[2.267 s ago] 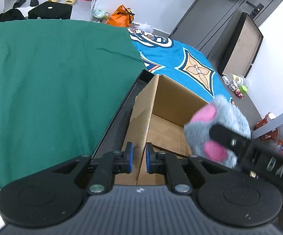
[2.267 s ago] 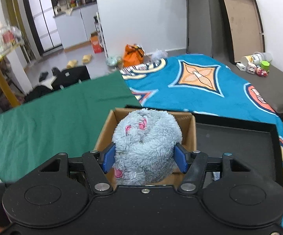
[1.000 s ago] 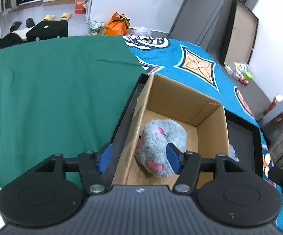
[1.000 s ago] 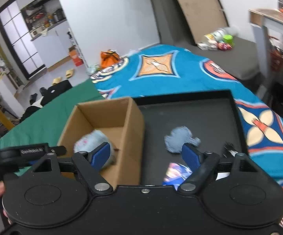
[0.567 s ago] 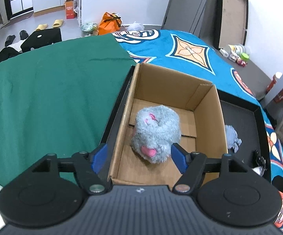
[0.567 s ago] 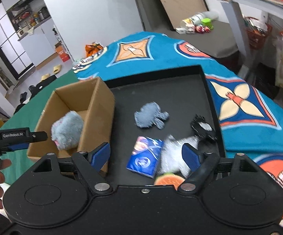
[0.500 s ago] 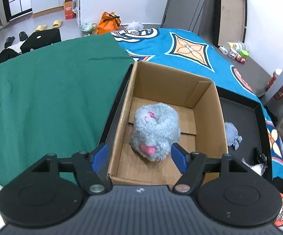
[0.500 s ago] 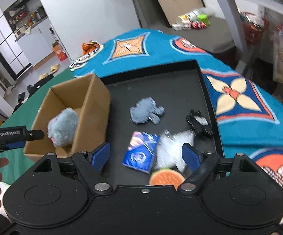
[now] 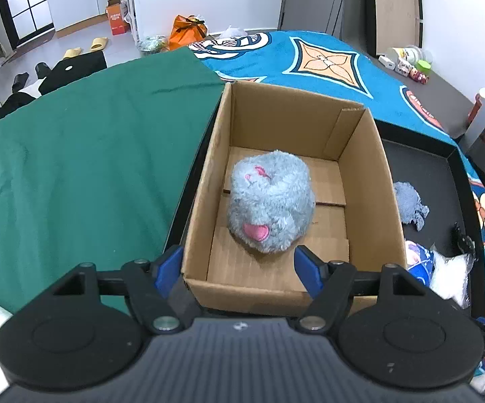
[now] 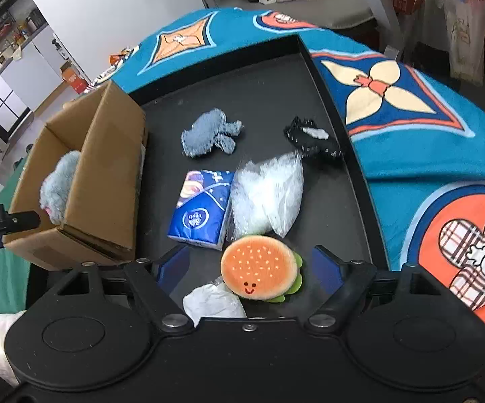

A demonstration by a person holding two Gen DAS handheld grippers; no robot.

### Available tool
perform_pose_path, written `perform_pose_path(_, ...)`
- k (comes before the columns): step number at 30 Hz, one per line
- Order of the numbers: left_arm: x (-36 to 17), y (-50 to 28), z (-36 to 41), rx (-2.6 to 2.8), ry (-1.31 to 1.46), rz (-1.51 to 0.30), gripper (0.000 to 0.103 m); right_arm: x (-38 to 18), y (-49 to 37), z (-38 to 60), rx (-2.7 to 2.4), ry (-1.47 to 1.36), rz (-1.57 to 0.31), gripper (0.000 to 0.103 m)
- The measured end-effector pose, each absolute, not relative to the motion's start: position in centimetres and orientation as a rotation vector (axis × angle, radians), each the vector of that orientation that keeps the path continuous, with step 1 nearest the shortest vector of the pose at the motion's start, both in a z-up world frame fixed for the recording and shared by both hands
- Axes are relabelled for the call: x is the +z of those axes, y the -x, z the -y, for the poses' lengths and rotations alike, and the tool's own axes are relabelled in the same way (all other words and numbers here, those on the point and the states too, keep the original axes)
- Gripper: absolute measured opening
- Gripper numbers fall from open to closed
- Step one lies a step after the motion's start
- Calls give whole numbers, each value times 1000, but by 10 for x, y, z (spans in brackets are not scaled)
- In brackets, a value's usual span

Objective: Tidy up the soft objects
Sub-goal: 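Open the right gripper and move it to the hamburger plush, then grasp the hamburger plush with the right gripper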

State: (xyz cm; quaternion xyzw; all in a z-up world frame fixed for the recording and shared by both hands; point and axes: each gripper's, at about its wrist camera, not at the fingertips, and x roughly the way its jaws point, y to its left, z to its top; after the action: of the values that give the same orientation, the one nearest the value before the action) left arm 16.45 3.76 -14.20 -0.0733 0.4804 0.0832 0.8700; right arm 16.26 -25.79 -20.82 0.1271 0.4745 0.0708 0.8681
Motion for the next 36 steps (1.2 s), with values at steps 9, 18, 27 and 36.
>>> perform_pose_path(9, -144, -162, -33, 181, 124, -1014, 71, -232, -167, 252, 132, -257, -1040, 63)
perform_pose_path(18, -146, -164, -33, 183, 126, -1015, 71, -247, -170, 256, 120, -255, -1059, 42)
perform_pose_path(27, -142, -163, -40, 178, 161, -1002, 71, -230, -166, 264, 129, -293, -999, 40)
perform_pose_path(36, -138, -162, -49, 174, 202, -986, 71, -206, -167, 257, 177, -304, -928, 40)
